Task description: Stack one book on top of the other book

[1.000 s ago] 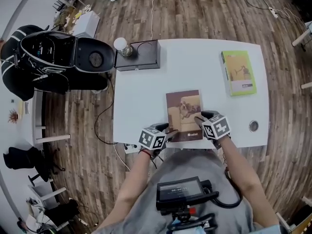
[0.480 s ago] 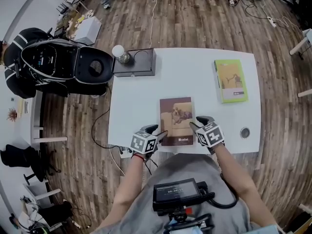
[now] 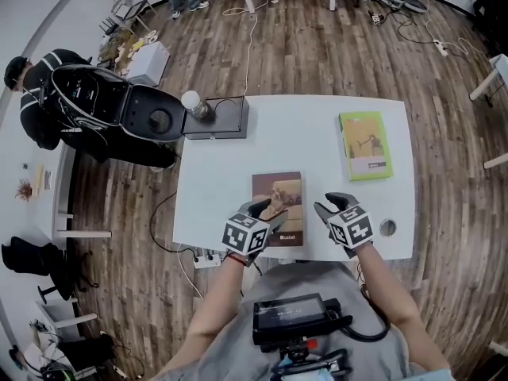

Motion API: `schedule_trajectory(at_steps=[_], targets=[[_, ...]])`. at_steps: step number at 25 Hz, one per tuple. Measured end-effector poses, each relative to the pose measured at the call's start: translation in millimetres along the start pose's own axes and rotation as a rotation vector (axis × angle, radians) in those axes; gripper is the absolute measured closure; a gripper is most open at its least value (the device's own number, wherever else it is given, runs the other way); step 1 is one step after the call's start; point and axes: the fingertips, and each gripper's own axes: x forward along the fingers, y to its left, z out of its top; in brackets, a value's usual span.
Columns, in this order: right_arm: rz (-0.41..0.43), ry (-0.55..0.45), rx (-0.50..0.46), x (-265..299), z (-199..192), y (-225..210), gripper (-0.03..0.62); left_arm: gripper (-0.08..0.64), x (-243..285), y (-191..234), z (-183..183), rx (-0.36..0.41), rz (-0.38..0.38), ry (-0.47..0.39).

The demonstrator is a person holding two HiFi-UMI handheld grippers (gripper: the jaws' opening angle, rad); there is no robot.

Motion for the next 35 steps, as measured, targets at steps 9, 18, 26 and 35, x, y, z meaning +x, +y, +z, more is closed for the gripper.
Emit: schedule_trajectory(at_steps=[9, 18, 26, 35], targets=[[-0.041, -0.091, 0.006, -42.0, 24.8, -40.1, 0.436, 0.321, 51.7, -64.0, 69.6, 0.018, -0.079, -0.120], [-0.089, -0.119, 0.031, -69.9, 22.0, -86.8, 0.436, 0.321, 103.1, -100.9, 96.5, 0.020, -0.120, -0.125], [-0.168, -0.125, 0.095, -86.0, 11.7, -152.0, 0.436, 0.321, 145.5, -107.3, 113.1, -0.099, -0.132, -0.157], [-0.226, -0.118, 0.136, -82.5, -2.0, -208.0, 0.436, 0.321, 189.8, -95.7, 113.2, -0.145, -0.098, -0.138]])
